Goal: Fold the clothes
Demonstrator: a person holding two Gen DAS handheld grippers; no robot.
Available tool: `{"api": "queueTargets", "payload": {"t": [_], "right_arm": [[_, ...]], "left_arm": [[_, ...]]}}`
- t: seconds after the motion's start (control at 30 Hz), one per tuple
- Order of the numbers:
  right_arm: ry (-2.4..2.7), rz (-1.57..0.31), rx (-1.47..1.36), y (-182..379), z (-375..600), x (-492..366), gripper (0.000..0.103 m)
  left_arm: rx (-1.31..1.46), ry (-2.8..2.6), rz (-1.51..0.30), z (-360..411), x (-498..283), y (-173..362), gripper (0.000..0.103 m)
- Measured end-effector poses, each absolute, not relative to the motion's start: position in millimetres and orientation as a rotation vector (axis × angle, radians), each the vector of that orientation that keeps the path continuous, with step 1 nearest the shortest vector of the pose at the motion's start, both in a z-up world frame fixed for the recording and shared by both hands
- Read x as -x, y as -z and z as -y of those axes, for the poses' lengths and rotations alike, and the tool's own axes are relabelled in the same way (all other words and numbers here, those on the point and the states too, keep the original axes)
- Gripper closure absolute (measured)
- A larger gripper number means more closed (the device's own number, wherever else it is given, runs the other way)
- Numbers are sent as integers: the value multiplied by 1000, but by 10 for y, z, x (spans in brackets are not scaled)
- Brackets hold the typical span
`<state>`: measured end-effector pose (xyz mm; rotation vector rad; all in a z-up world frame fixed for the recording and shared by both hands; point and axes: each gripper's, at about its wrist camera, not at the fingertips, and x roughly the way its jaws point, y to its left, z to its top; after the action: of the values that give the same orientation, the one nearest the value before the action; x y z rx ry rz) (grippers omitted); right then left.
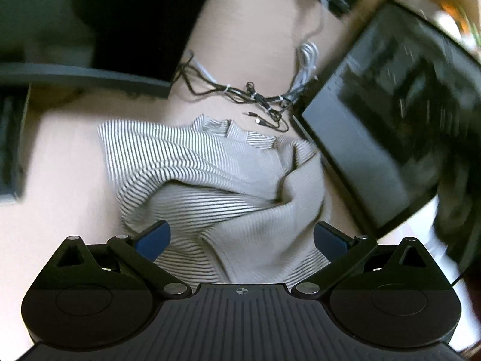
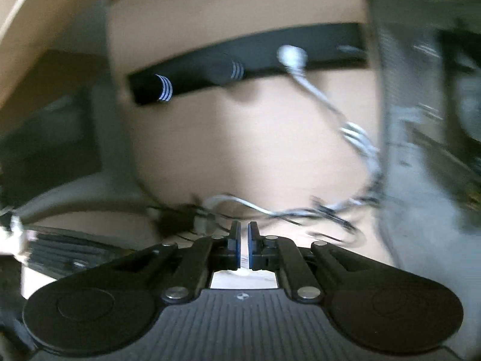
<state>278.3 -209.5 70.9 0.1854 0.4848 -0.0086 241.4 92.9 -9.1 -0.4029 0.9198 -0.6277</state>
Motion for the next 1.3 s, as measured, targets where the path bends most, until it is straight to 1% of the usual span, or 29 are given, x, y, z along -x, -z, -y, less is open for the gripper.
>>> {"api": "queueTargets", "payload": {"t": [0.03,0.07,0.1,0.17,0.23,0.27,0.3,0.33,0.37,0.4,0.43,0.47,0.5,0.57,0.7,0.8,0.87,0.97,1.17,1.23,1.3], "right_arm": [[30,-490,-166,-627,2139,-2738,91],[41,-507,-158,-524,2151,-2695,82],[46,-530,-157,-418,2152,-2656,75],[56,-577,-155,-205,2154,-2576,75],[66,-625,-153,8,2157,-2497,75],[70,-642,-147,107,2145,-2455,75],[72,-657,-138,201,2127,-2412,75],[75,-672,-129,296,2108,-2368,75],[77,-681,-133,368,2111,-2346,75],[79,-686,-143,427,2124,-2335,74],[81,-692,-154,487,2137,-2324,74],[88,-696,-166,540,2156,-2341,73],[94,-699,-180,587,2176,-2361,73],[103,-708,-199,687,2214,-2399,73],[98,-728,-194,769,2212,-2397,71],[83,-736,-178,785,2193,-2412,70],[74,-741,-168,793,2179,-2422,69],[62,-746,-160,794,2152,-2434,68],[40,-756,-143,793,2105,-2458,66],[37,-761,-135,779,2105,-2463,65],[33,-762,-126,757,2107,-2472,63]], "left_arm": [[465,631,-940,-955,-2456,116,0],[516,632,-960,-968,-2496,139,0],[552,631,-986,-951,-2541,168,0],[555,621,-1034,-843,-2607,223,0],[488,609,-1081,-665,-2630,292,1],[440,599,-1103,-562,-2624,337,4],[394,591,-1125,-475,-2609,377,14],[348,583,-1146,-395,-2592,414,21],[310,576,-1159,-335,-2570,441,36],[275,569,-1169,-283,-2547,464,55],[234,564,-1170,-227,-2520,475,67],[192,562,-1157,-174,-2488,460,90],[151,560,-1139,-123,-2454,437,98],[86,596,-1051,-37,-2368,300,98],[-42,675,-752,120,-2197,-310,98],[-67,615,-551,30,-2215,-742,98],[-97,549,-471,-72,-2295,-873,98],[-126,455,-473,-243,-2476,-817,98],[-104,334,-634,-580,-2747,-241,97],[-73,306,-682,-687,-2811,-79,94],[-42,265,-715,-806,-2842,22,84]]}}
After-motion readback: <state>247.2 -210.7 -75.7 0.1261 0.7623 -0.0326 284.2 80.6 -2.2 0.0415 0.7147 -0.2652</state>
